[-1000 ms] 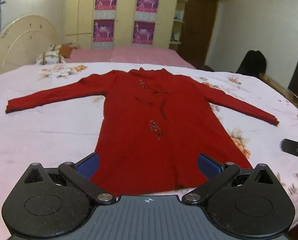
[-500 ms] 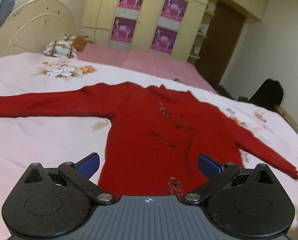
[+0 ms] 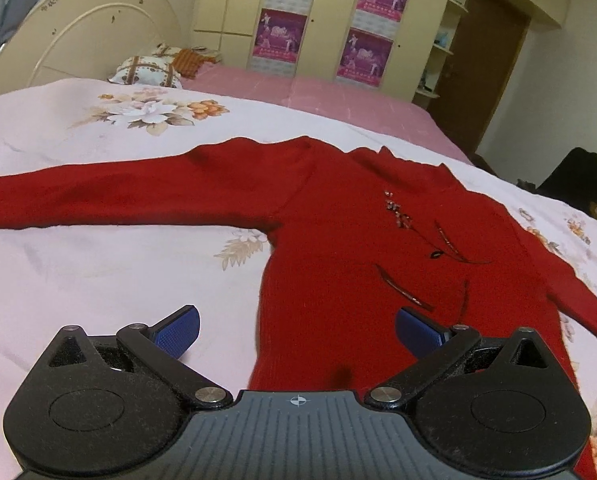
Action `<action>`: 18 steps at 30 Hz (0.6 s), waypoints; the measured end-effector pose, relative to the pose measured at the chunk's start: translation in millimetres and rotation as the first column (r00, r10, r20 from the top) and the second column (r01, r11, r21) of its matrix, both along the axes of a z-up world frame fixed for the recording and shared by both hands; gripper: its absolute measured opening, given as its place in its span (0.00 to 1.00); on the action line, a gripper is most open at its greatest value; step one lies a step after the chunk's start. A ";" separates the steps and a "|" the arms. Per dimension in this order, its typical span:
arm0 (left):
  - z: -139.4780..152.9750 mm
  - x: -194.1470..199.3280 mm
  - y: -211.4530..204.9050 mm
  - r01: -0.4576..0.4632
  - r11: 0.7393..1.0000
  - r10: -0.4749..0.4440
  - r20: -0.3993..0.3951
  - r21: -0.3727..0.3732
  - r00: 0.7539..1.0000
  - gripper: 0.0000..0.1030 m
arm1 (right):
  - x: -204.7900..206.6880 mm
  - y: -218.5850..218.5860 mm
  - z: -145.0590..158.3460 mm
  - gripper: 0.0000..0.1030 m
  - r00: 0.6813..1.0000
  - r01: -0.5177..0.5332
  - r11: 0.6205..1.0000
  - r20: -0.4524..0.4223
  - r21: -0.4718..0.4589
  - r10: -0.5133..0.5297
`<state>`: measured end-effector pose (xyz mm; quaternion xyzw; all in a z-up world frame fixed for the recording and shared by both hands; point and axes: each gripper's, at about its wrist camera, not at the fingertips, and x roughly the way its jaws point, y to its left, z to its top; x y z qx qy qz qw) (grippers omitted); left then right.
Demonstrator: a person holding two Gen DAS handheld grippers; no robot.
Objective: Fold small clothes
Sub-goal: 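Grasp a sleeve cuff with the right gripper and fold it across the body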
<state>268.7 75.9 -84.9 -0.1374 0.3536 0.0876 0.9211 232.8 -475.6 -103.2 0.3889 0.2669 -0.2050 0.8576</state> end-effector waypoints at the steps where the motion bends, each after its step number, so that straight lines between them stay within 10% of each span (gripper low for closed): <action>1: -1.5 2.3 0.1 0.004 1.000 -0.005 -0.002 -0.005 1.000 1.00 | 1.6 -1.4 -1.3 0.51 1.000 0.007 1.000 0.007 -0.005 -0.007; 4: -4.4 7.6 2.1 0.014 1.000 -0.014 -0.008 -0.014 1.000 1.00 | 7.3 -2.4 -4.0 0.45 1.000 0.024 1.000 0.019 -0.011 -0.024; 8: -6.1 8.1 9.3 0.012 1.000 -0.012 -0.012 -0.027 1.000 1.00 | 13.8 -5.2 -2.8 0.10 0.999 0.052 0.998 -0.010 -0.021 -0.052; 18: -5.3 -5.1 47.7 -0.046 0.999 0.047 -0.054 0.020 0.997 1.00 | 88.1 106.9 64.2 0.07 0.959 -0.259 0.894 0.009 -0.366 0.282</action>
